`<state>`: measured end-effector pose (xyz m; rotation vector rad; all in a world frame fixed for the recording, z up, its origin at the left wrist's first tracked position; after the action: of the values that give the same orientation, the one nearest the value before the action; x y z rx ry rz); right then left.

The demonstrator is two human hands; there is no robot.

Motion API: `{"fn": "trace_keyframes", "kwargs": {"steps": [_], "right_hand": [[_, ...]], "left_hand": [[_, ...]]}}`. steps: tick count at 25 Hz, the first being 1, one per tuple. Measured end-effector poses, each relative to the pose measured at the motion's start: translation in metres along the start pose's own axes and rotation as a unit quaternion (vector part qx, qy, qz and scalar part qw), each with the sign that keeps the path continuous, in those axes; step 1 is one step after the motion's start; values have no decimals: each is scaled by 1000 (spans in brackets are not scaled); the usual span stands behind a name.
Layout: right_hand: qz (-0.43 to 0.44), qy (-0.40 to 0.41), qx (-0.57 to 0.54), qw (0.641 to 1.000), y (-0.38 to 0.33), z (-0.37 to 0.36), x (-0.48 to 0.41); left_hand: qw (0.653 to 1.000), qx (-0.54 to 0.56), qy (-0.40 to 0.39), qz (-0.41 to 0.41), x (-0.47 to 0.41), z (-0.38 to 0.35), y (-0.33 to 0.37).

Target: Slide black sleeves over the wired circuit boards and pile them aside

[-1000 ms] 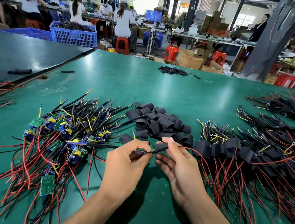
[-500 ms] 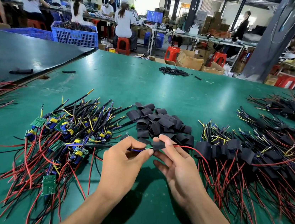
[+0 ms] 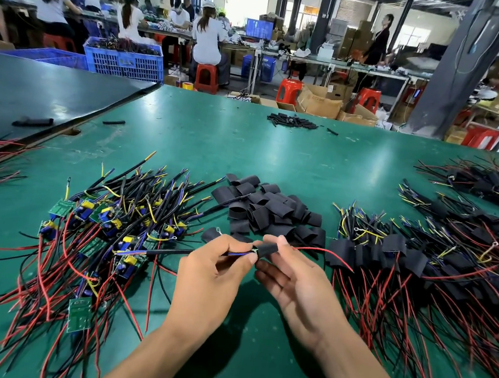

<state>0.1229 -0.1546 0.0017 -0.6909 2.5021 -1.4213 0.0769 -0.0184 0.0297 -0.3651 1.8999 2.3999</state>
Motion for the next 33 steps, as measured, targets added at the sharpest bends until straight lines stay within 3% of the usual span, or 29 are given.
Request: {"fn": "trace_keyframes", "kwargs": {"steps": [7, 15, 20, 24, 28, 33], "right_hand": [[-41, 0, -40, 998, 11, 0, 0], [-46, 13, -58, 997, 2, 6, 0], [-68, -9, -77, 995, 14, -4, 1], [-78, -4, -79, 994, 13, 0, 1], [-80, -27, -23, 996, 7, 0, 0], [26, -86, 171, 981, -25, -1, 2]], "left_hand": [[1000, -10, -5, 18, -3, 3, -3], [998, 58, -25, 3, -4, -2, -2], [999, 36, 20, 2, -6, 10, -4], [1000, 22, -5, 9, -7, 6, -7], [995, 94, -28, 23, -9, 3, -11], [961, 265, -58, 55, -14, 2, -18]]}}
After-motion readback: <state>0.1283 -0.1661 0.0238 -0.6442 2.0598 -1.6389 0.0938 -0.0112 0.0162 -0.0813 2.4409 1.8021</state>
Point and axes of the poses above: each hand's wrist, its own x-axis away from the middle knuckle, its own z-axis out of the back of the hand, y = z × x, the point moved 7 cm from there along -x, towards the middle knuckle, and after that the axes turned 14 degrees about -y, right-handed, at the moved point
